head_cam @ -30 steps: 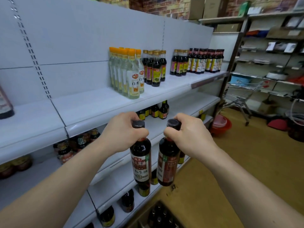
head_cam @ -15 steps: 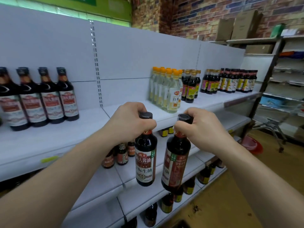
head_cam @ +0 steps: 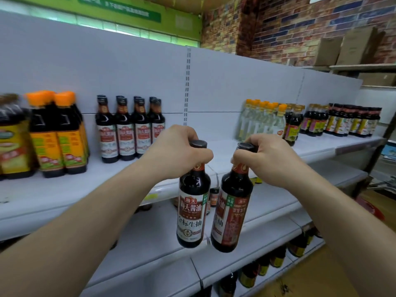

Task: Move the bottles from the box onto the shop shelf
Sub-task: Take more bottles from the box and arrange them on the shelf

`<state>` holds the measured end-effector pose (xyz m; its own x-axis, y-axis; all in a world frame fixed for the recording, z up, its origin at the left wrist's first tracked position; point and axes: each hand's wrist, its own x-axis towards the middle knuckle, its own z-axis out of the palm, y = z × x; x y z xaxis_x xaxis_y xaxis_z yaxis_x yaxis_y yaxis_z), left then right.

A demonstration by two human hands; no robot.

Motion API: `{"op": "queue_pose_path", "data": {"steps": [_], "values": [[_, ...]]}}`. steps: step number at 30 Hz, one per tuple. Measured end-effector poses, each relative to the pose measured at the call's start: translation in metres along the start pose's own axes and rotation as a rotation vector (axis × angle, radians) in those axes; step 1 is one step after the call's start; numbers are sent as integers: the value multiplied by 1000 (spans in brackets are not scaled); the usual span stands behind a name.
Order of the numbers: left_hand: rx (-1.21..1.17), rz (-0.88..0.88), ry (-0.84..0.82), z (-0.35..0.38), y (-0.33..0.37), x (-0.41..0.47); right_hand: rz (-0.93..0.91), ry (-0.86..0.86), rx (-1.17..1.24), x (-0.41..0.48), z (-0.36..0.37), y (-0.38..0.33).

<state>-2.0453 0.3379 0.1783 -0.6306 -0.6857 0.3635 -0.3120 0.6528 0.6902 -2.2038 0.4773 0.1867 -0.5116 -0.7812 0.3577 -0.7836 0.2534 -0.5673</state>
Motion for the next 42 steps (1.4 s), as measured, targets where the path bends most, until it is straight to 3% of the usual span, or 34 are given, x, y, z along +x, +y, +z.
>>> {"op": "queue_pose_path", "data": {"steps": [17, 42], "values": [[77, -117, 262, -120, -44, -40, -190, -128, 146, 38, 56, -115], [259, -254, 581, -127, -91, 70, -515, -349, 340, 224, 120, -110]]}}
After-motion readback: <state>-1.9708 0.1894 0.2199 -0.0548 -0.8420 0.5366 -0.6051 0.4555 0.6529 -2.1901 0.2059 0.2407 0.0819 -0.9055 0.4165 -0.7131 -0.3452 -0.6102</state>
